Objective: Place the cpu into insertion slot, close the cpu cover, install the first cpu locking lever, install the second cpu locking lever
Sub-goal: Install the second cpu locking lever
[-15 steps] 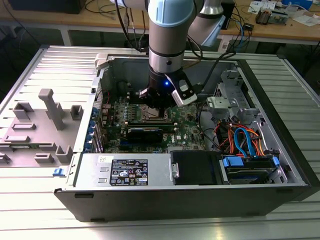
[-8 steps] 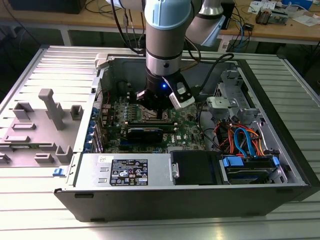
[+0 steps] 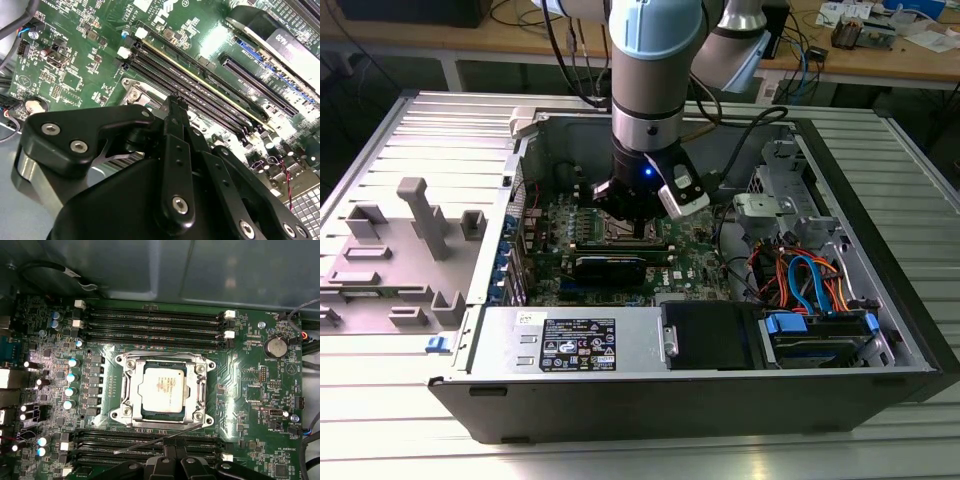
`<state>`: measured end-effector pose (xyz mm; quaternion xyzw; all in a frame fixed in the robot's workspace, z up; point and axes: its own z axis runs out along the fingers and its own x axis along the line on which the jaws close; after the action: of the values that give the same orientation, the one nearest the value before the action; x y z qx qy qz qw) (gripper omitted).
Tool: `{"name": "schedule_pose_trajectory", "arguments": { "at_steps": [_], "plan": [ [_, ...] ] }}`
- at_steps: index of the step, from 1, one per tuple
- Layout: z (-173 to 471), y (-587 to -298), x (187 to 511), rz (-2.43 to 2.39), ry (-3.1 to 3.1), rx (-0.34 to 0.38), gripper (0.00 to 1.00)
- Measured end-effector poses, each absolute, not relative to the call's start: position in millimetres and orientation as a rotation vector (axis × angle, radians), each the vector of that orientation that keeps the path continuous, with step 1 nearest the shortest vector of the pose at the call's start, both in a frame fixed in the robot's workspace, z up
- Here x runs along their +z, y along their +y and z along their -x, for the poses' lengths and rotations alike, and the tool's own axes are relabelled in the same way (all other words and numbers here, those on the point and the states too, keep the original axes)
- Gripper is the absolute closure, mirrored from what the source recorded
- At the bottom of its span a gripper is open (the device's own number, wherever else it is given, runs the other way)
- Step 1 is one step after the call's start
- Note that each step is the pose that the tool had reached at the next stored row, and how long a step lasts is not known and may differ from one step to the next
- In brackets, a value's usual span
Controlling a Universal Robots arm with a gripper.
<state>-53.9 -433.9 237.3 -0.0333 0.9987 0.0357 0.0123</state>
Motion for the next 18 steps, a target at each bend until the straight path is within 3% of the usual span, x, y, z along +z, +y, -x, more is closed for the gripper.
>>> {"name": "schedule_pose_trajectory", "arguments": {
  "at_steps": [18],
  "plan": [
    [58.3, -434.7, 234.8, 0.104, 3.111, 0.149, 0.89]
  ]
}}
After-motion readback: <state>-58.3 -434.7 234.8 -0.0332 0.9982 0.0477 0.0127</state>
